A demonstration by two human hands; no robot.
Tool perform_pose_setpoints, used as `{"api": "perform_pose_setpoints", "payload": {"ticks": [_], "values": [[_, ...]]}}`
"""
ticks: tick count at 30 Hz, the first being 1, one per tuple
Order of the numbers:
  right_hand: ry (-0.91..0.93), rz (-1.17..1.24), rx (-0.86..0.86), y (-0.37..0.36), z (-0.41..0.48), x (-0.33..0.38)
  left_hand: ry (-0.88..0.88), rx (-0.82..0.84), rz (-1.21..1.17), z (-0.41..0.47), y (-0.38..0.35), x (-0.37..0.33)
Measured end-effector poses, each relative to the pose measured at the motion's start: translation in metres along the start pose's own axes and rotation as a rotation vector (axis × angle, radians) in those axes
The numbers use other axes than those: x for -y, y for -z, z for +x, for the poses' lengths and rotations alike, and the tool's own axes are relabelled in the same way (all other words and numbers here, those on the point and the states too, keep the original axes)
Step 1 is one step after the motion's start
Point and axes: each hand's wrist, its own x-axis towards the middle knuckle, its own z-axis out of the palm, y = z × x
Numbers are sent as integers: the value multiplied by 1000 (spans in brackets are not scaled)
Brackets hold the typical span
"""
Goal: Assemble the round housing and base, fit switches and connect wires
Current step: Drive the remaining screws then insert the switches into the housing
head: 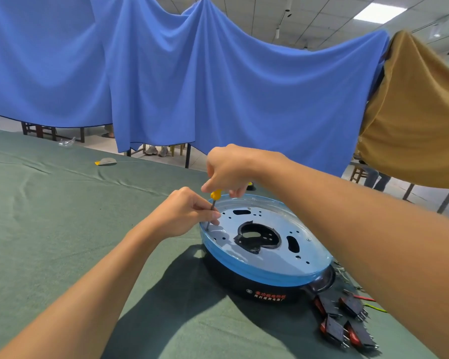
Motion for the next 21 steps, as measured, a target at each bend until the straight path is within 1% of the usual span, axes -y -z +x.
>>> {"api": "perform_pose_setpoints", "payload": {"ticks": [2, 4, 7, 9, 12, 14, 16, 20, 21], "values": [[101, 3, -48, 2, -3, -3, -10, 21, 7, 1, 1, 0], [147, -27, -119, 0, -3, -3, -10, 58, 6, 2, 3, 1], [112, -41, -202, -10, 2, -2, 1, 100, -17, 3, 5, 2], [83, -49, -233, -14, 5, 1, 3, 53, -55, 2, 4, 3], [31, -84, -257, -17, 10, 0, -14, -69, -99, 0, 0, 3], [5, -111, -235, -17, 11, -3, -24, -88, -88, 0, -1, 2], [11, -115, -186, -11, 9, -5, -29, -67, -35, 1, -1, 0], [117, -121, -16, 7, 0, -10, -54, 12, 61, 4, -3, -3], [136, -122, 4, 8, -1, -11, -53, 30, 71, 5, -2, -3]]}}
